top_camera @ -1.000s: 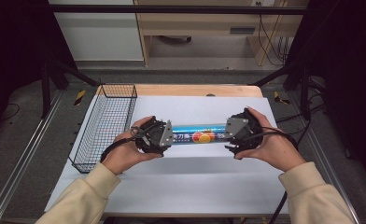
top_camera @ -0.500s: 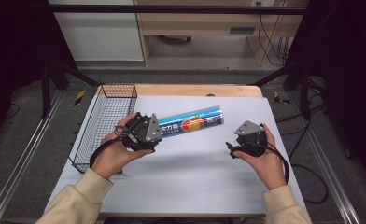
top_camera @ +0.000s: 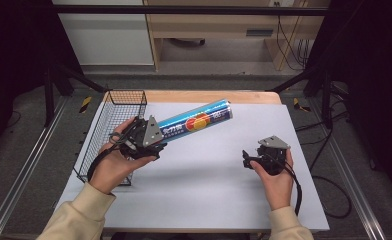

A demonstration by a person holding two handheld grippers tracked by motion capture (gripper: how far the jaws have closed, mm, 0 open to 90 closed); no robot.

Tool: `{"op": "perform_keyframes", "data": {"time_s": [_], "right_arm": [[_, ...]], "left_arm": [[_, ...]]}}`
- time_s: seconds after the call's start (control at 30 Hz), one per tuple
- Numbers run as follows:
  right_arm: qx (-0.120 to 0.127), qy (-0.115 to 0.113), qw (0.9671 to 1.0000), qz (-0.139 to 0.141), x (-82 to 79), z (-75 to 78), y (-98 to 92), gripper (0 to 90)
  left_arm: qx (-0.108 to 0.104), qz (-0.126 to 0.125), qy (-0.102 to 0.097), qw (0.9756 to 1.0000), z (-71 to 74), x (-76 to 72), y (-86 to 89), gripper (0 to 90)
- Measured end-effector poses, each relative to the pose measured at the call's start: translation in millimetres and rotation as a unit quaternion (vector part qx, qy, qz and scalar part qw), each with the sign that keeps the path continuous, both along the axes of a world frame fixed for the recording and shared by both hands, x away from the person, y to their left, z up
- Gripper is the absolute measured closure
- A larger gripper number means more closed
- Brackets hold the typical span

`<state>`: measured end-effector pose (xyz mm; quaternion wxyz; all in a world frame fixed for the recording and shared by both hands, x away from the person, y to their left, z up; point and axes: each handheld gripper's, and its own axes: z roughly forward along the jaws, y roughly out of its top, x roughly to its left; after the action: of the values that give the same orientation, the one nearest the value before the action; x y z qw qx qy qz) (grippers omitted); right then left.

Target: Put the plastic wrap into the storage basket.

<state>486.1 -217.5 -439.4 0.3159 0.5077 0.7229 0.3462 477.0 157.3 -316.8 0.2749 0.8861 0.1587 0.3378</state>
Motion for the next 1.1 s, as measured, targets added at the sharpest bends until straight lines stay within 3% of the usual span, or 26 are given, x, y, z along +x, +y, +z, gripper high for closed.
{"op": "perform_keyframes", "data": {"time_s": [0.13,0.27,0.6,0.8,0.87,0.9,0.93,1.1], "right_arm": [[-0.004,0.024,0.9997,0.001,-2.2,-3.3,-5.1,6.5],[0.007,0.041,0.9990,-0.014,-0.6,-4.0,-12.4,6.6],[0.018,0.046,0.9984,-0.027,-2.2,-7.6,-31.5,6.8],[0.040,0.043,0.9973,-0.044,-5.5,-7.4,-40.9,7.5],[0.046,0.042,0.9969,-0.048,-6.5,-7.0,-41.4,7.6],[0.046,0.041,0.9969,-0.048,-6.6,-7.0,-41.3,7.6],[0.046,0.041,0.9970,-0.048,-6.5,-7.0,-41.1,7.6],[0.045,0.041,0.9972,-0.045,-6.3,-8.0,-40.9,7.4]], "left_arm": [[-0.002,0.013,0.001,0.9999,4.3,-1.5,4.2,28.1],[0.001,0.030,-0.001,0.9996,10.9,-3.6,11.1,28.2],[0.003,0.075,-0.010,0.9971,16.1,-12.2,33.0,28.4],[-0.002,0.113,-0.009,0.9935,23.2,-19.6,55.5,28.5],[-0.010,0.131,0.002,0.9913,23.5,-20.8,60.8,28.5],[-0.010,0.131,0.002,0.9913,23.5,-20.8,60.8,28.6],[-0.013,0.145,0.005,0.9893,23.6,-20.2,64.3,28.7],[-0.022,0.166,0.011,0.9857,22.3,-20.1,69.8,28.8]]}}
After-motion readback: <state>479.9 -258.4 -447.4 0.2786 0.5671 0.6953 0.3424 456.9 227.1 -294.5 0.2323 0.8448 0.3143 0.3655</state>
